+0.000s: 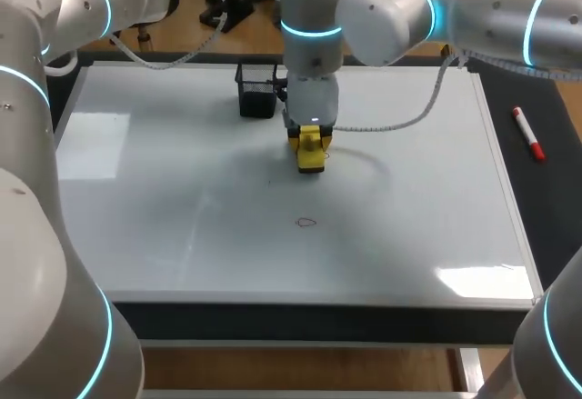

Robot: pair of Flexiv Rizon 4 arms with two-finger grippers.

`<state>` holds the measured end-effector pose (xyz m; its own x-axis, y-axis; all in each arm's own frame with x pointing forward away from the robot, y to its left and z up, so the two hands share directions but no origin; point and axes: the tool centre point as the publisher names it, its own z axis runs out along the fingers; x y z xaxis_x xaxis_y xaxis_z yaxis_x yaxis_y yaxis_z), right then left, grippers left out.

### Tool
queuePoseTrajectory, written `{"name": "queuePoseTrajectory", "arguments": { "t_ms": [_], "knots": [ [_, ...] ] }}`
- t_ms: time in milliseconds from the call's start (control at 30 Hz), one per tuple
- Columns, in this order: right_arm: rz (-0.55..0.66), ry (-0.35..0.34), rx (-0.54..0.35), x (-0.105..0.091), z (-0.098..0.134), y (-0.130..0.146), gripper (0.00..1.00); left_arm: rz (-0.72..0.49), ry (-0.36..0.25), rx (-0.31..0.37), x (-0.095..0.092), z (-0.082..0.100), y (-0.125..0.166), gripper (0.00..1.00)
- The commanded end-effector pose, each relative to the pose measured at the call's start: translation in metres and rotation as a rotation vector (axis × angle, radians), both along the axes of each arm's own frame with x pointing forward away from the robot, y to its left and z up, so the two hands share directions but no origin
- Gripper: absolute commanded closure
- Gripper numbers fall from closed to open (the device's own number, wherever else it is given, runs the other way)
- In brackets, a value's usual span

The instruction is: Pick up the inspection probe, press it on each red-marked spot on the whiteboard one by one, put down the probe, pick up the eraser, and wipe off all the red marks.

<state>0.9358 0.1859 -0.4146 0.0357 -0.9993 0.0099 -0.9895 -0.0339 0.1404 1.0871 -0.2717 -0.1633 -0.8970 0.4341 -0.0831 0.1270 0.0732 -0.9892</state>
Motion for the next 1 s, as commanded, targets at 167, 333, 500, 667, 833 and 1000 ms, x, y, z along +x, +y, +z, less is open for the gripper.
{"name": "queuePoseTrajectory", "arguments": {
  "t_ms": [167,333,500,667,833,1000],
  "knots": [
    [-0.008,0.022,-0.012,0.007,-0.009,-0.003,1.00,-0.101,0.011,0.010,0.007,0.000,0.000,1.00],
    [-0.024,0.030,-0.016,0.004,-0.013,-0.012,1.00,-0.101,0.011,0.010,0.007,0.000,0.000,1.00],
    [-0.052,0.038,-0.023,0.001,-0.016,-0.026,1.00,-0.101,0.011,0.010,0.007,0.000,0.000,1.00],
    [-0.085,0.036,-0.032,-0.002,-0.015,-0.042,1.00,-0.101,0.011,0.010,0.007,0.000,0.000,1.00],
    [-0.113,0.034,-0.037,-0.004,-0.015,-0.056,1.00,-0.101,0.011,0.010,0.007,0.000,0.000,1.00],
    [-0.136,0.038,-0.046,-0.008,-0.016,-0.069,1.00,-0.101,0.011,0.010,0.007,0.000,0.000,1.00]
  ]
}}
